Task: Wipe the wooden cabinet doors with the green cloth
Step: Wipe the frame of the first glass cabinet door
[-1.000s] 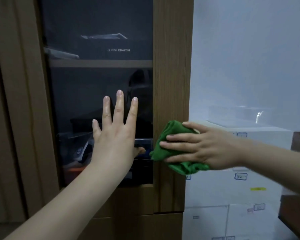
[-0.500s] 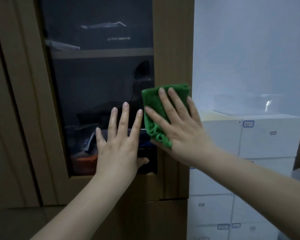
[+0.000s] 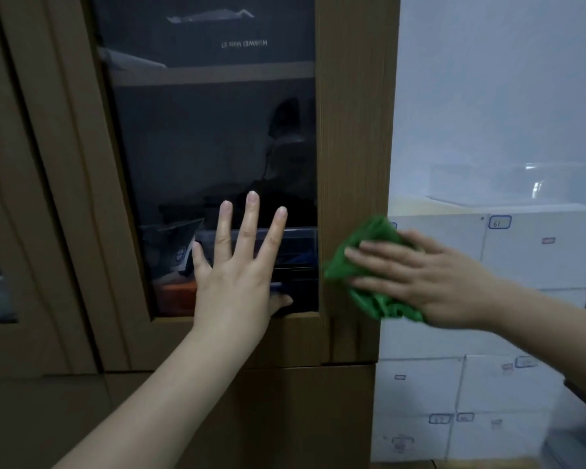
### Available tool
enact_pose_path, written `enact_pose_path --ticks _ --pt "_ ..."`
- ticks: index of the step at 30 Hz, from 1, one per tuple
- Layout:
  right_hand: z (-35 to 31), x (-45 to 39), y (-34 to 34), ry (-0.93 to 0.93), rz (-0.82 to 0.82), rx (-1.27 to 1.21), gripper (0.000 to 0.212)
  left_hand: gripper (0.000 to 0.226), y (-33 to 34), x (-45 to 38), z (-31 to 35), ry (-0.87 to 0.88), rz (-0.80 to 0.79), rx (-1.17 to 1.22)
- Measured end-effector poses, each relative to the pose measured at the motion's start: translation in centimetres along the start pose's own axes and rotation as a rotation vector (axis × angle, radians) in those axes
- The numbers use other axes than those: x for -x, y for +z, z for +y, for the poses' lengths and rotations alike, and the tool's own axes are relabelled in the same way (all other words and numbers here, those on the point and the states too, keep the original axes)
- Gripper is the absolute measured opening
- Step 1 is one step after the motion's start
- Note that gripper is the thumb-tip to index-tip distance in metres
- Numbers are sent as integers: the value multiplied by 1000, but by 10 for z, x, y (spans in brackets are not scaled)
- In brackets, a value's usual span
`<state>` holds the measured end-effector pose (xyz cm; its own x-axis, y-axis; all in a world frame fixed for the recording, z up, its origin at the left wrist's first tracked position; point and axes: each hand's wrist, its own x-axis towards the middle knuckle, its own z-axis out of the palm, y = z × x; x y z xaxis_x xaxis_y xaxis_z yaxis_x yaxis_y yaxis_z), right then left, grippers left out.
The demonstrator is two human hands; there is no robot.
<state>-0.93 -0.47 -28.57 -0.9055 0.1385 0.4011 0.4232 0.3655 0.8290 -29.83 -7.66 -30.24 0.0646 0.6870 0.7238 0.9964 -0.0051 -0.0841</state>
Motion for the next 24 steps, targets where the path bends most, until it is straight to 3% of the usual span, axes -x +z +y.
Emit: enact_pose_path --ticks 4,8,12,17,21,24 --pt "-1 -36 -10 499 155 -54 66 119 6 13 0 19 36 4" --pt "-39 -62 -5 639 184 -120 71 130 13 23 1 31 -10 24" --pt "-72 -58 7 563 140 -99 74 141 23 31 0 68 -35 -12" --pt "-111 -24 27 245 12 -74 72 143 30 32 -4 69 0 0" --pt "-81 15 32 -44 -82 -54 73 141 29 32 -4 67 -32 -20" --pt "-46 32 23 -58 -78 -87 74 138 29 34 -4 69 -34 -26"
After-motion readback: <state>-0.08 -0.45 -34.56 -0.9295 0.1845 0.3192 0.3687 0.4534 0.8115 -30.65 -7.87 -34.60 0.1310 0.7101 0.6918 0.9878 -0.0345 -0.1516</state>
